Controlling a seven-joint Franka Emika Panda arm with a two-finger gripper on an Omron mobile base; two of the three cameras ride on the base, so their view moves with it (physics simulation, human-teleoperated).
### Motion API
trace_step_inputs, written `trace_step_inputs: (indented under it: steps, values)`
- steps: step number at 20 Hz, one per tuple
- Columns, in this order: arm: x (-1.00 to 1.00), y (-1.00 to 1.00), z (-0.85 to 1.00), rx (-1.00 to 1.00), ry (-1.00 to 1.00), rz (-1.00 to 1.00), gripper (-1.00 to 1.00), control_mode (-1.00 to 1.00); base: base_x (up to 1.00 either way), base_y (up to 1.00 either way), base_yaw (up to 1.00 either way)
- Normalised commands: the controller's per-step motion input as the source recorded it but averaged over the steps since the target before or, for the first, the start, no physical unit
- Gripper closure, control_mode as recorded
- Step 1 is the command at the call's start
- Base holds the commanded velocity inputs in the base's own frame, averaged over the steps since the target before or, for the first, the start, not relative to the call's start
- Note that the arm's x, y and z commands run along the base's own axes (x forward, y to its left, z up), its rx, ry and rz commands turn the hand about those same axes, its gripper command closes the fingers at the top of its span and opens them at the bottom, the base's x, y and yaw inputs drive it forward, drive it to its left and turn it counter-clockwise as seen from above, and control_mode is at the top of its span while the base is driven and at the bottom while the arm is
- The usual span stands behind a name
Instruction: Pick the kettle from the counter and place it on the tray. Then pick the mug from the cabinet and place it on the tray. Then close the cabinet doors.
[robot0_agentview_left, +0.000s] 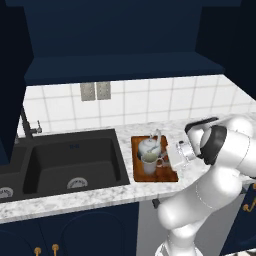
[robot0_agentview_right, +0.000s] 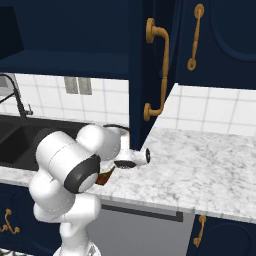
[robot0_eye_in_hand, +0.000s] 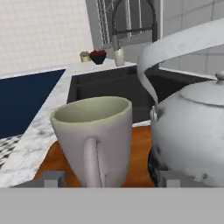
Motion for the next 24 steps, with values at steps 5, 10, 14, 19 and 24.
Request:
trace_step_inputs:
  steps: [5, 10, 14, 19, 24]
  values:
    - [-0.14, 0.12, 0.49, -0.15, 0.22, 0.08, -1.00, -1.00, 0.00, 0.00, 0.00]
    - [-0.48, 0.00, 0.40, -0.11, 0.14, 0.01, -1.00, -1.00, 0.00, 0.00, 0.00]
    - [-0.73, 0.00, 0.25, 0.00, -0.01, -0.11, -1.00, -1.00, 0.00, 0.00, 0.00]
    - [-0.73, -0.04, 0.49, 0.08, -0.10, -0.09, -1.00, -1.00, 0.00, 0.00, 0.00]
    - [-0.51, -0.02, 0.80, 0.10, -0.04, -0.03, -1.00, -1.00, 0.00, 0.00, 0.00]
